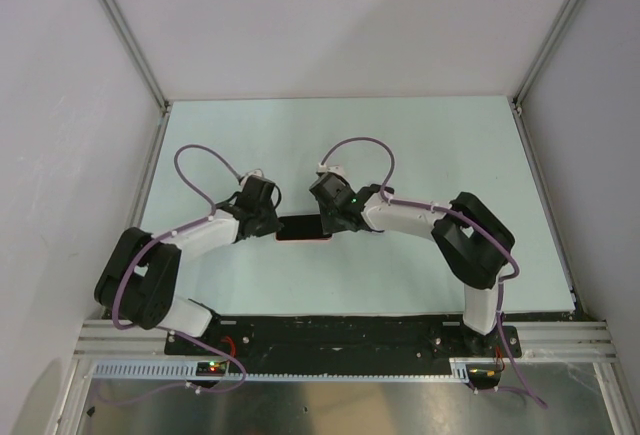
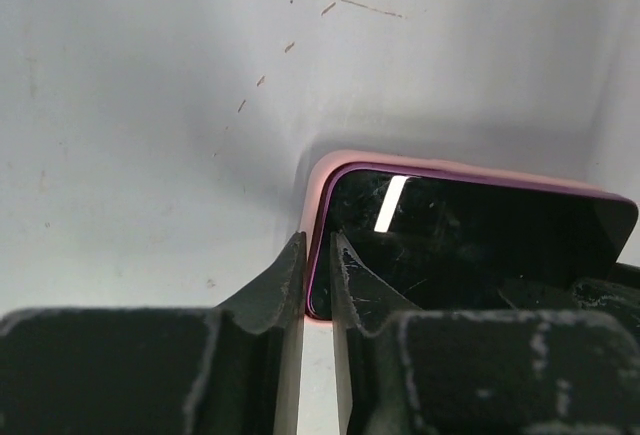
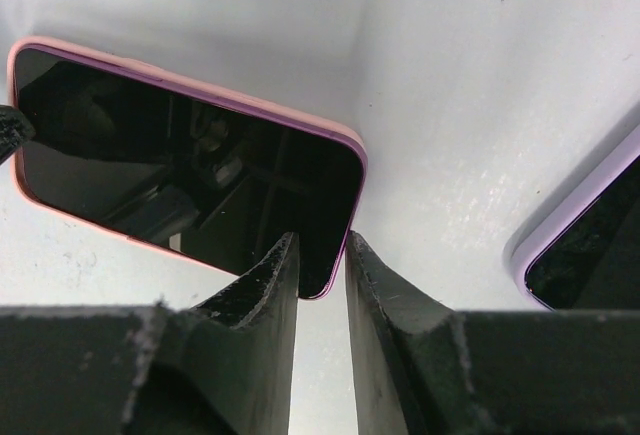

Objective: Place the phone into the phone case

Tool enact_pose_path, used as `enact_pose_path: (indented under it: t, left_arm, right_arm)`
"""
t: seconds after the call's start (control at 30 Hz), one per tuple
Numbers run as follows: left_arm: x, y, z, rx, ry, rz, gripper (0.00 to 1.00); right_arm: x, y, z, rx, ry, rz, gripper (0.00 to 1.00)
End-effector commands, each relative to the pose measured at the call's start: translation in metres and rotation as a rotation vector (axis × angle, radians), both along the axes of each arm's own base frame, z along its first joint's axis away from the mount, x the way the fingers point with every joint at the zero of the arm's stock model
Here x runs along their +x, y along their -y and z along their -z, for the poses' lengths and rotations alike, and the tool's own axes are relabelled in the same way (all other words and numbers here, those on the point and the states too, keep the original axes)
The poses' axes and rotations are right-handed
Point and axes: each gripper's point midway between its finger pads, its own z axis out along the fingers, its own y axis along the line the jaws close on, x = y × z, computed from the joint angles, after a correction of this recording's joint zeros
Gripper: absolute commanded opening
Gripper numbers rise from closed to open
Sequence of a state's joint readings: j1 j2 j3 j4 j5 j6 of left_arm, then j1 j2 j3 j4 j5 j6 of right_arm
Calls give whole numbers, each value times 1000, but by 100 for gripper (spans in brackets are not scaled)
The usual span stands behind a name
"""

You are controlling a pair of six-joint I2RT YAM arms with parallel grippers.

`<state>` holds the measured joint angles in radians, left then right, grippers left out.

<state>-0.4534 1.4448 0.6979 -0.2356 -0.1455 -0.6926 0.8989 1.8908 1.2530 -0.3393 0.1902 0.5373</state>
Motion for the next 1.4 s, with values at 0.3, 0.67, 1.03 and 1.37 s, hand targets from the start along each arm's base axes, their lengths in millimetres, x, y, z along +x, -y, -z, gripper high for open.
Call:
enact_pose_path:
  t: [0.3,0.67,1.03,1.37]
  left_arm:
    - [-1,19,14,-110,3,11,23]
    - [-3,23,17,-125,-3,17,25]
    - [-2,21,14,-115,2,18,25]
    - [-1,20,13,-104,-1,19,24]
  right_arm:
    - [-34,-42,11,31,-55,-124,26]
    - [-48,-39,37,-26,-103,-124,23]
    - [-75,-20,70,-87,-161,-122,20]
    - [-108,-1,101,-136,-216,-119,20]
